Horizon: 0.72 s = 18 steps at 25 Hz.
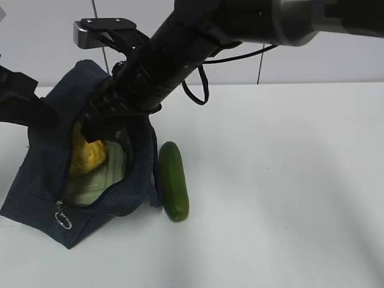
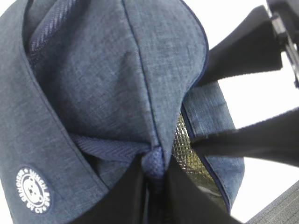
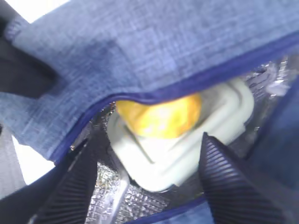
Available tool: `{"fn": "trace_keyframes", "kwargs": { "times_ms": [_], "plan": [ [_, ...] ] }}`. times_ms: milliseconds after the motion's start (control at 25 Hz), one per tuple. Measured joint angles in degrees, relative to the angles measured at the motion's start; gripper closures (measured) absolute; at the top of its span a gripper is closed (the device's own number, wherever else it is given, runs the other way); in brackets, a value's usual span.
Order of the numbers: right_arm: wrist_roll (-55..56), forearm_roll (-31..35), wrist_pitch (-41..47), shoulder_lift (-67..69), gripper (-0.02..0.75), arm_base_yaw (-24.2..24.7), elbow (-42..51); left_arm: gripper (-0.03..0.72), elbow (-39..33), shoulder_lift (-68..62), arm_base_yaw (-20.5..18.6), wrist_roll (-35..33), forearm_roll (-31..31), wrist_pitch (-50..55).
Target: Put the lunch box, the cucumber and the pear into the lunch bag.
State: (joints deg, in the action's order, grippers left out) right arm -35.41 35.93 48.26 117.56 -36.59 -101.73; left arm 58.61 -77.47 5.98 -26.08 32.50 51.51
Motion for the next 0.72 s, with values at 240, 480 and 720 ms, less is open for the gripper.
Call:
{"fn": "trace_keyframes", "kwargs": {
  "times_ms": [240, 480, 720],
  "plan": [
    [19.5, -22.0, 0.7, -3.2, 0.231, 0.0, -0.9, 0.671, 0.0, 0.0, 0.0, 0.0, 0.0, 0.0],
    [33.1, -38.9, 5.6, -3.7, 0.281, 0.1, -1.0, 0.671, 0.0, 0.0, 0.0, 0.0, 0.0, -0.1],
    [35.4, -39.4, 9.9, 2.0, 0.307, 0.6, -1.2, 0.671, 0.0, 0.0, 0.0, -0.3, 0.0, -0.1]
  ]
}}
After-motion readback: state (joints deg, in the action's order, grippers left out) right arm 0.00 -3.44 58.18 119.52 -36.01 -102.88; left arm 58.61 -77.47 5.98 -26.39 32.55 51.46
